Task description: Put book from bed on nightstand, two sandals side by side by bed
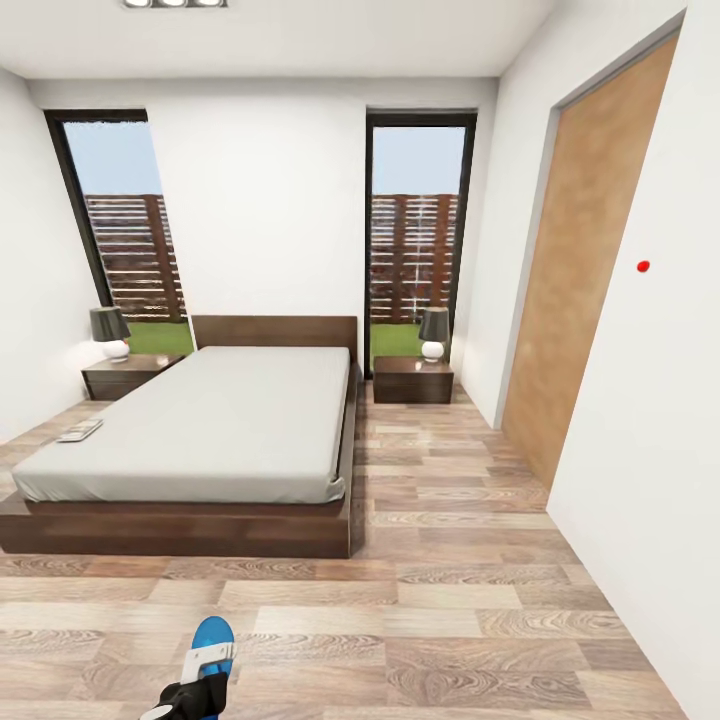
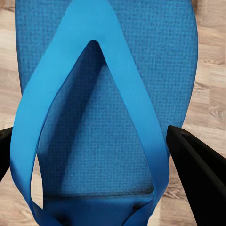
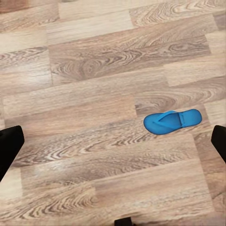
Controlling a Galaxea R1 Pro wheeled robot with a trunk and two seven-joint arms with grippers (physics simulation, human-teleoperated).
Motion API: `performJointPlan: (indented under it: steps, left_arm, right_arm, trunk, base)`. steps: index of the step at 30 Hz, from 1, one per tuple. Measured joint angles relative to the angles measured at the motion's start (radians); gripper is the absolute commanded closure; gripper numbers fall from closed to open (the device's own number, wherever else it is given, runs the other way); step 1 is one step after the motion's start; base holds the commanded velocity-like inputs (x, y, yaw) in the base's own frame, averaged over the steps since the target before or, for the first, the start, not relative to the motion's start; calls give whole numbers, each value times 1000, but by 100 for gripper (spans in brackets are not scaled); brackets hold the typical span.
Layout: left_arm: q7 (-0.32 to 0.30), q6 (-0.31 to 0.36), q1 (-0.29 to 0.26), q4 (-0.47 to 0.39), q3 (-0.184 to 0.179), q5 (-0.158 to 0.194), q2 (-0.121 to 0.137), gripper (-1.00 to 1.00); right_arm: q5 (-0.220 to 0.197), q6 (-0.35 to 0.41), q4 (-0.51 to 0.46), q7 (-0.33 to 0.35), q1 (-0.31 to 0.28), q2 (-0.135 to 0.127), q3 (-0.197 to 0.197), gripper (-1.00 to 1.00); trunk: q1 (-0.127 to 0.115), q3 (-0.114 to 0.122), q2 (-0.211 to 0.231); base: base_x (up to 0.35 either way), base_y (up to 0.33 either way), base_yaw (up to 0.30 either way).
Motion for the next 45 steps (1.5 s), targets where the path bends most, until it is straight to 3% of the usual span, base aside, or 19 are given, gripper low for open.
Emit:
performJointPlan:
  steps: [45]
  left_arm:
    - [0, -2, 0, 0, 0, 1, 1, 100]
  right_arm:
    - [0, 0, 1, 0, 0, -3, -1, -100]
  trunk:
    - [-173, 142, 316]
  base:
    - [0, 0, 0]
